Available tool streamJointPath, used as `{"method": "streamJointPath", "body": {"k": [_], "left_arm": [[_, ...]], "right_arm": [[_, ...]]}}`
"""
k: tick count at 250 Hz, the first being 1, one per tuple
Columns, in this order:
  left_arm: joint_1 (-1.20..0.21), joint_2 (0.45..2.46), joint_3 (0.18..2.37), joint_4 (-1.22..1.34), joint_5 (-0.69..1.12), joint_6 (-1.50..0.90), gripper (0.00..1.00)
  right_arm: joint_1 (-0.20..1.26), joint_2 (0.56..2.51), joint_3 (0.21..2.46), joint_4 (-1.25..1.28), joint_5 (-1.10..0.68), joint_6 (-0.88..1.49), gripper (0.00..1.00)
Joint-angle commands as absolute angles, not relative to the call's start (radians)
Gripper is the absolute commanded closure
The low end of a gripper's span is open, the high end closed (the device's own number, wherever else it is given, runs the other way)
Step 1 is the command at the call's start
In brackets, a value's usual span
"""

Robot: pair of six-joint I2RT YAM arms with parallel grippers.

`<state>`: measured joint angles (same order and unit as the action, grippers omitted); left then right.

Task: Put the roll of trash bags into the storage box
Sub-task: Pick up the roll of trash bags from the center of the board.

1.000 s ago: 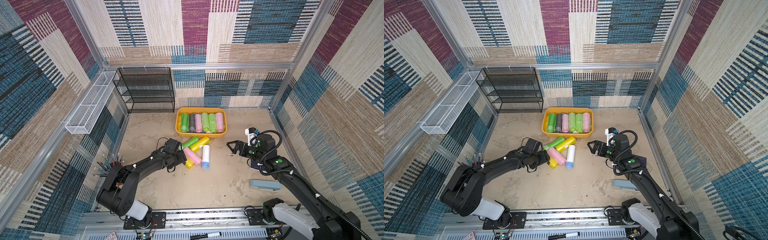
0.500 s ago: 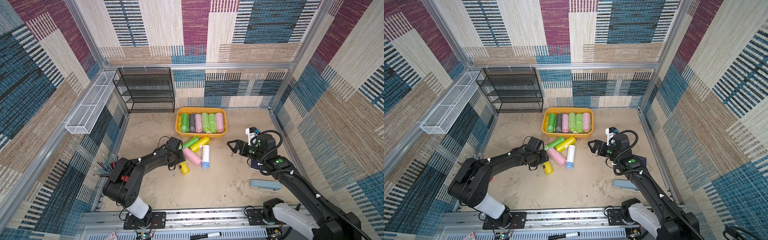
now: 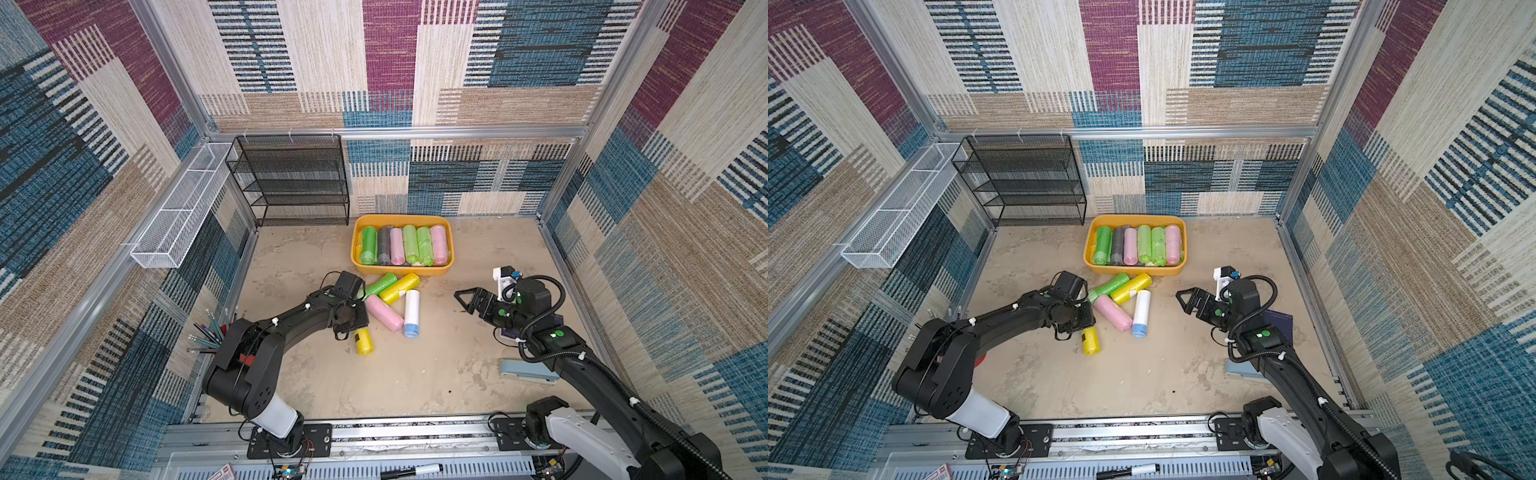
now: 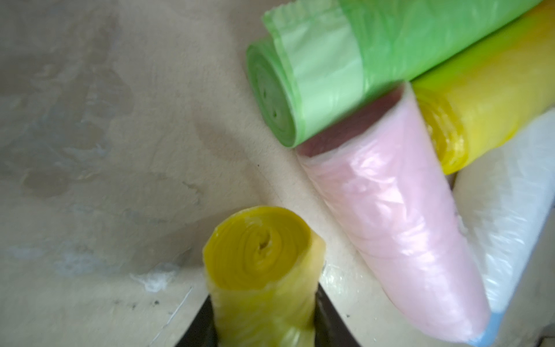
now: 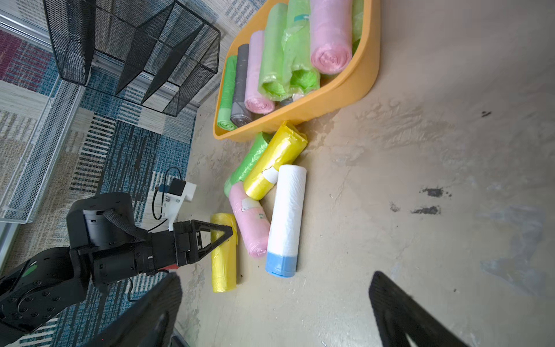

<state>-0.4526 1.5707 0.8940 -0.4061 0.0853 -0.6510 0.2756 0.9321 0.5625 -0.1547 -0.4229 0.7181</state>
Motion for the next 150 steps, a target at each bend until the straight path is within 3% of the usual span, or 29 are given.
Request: {"method": "streamJointPath", "body": {"k": [1, 150], "left_arm": [[-0.453, 1.541, 0.903, -0.434, 0.102, -0.624, 0.63], [-0.453, 1.354, 0.994, -0.531, 0.066, -0.605, 0.70]], "right_arm": [[0.276, 0.933, 0.539, -0.064, -0.465, 0.776, 0.01], [0.276, 0.922, 0.424, 0.103, -0.535, 0.826, 0.01]]}}
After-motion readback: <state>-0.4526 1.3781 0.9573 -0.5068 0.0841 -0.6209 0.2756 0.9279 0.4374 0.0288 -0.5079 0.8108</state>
